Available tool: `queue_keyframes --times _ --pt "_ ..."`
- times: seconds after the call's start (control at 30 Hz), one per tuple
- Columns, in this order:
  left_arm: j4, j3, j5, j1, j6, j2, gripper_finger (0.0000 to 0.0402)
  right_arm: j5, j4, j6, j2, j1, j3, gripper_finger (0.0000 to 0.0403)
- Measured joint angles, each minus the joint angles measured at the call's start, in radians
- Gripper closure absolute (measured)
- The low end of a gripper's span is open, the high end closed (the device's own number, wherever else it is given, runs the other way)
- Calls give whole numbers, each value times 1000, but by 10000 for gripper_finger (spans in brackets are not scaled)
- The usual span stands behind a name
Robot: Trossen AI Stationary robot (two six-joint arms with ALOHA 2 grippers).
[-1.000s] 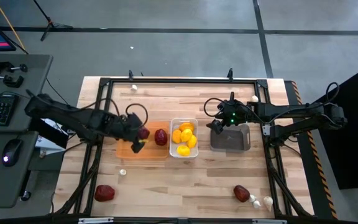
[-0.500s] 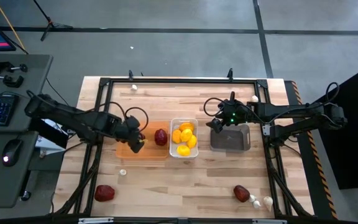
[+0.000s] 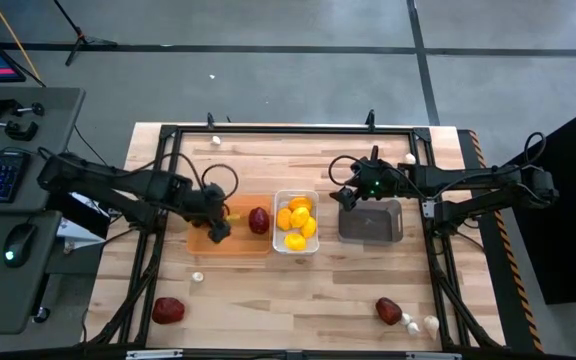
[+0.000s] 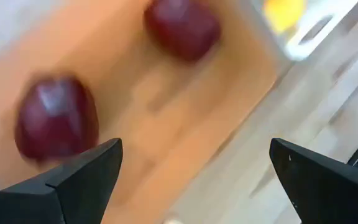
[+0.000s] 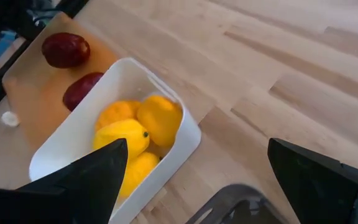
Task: Sort produce into baskets
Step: Put the red apple into the orange bin
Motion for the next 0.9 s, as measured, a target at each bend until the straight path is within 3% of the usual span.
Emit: queue_keyframes --times 0.17,0.3,0.37,0.53,0.6,0.7,0.9 --pt "-87 -2 78 -122 -82 28 7 31 46 -19 0 0 0 24" --pt "95 -1 18 -275 -121 31 7 -11 112 -47 1 0 0 24" --pt "108 0 16 -343 -177 44 7 -53 132 -65 1 1 0 24" --pt "-42 -2 179 -506 -219 128 7 -203 171 -77 2 15 0 24" --pt "-54 -2 194 -570 -186 156 7 -209 210 -35 2 51 0 24" --pt "-37 -2 180 -633 -125 176 7 -131 281 48 2 143 0 24" --pt "-32 -2 133 -735 -63 186 7 199 333 236 7 368 0 24"
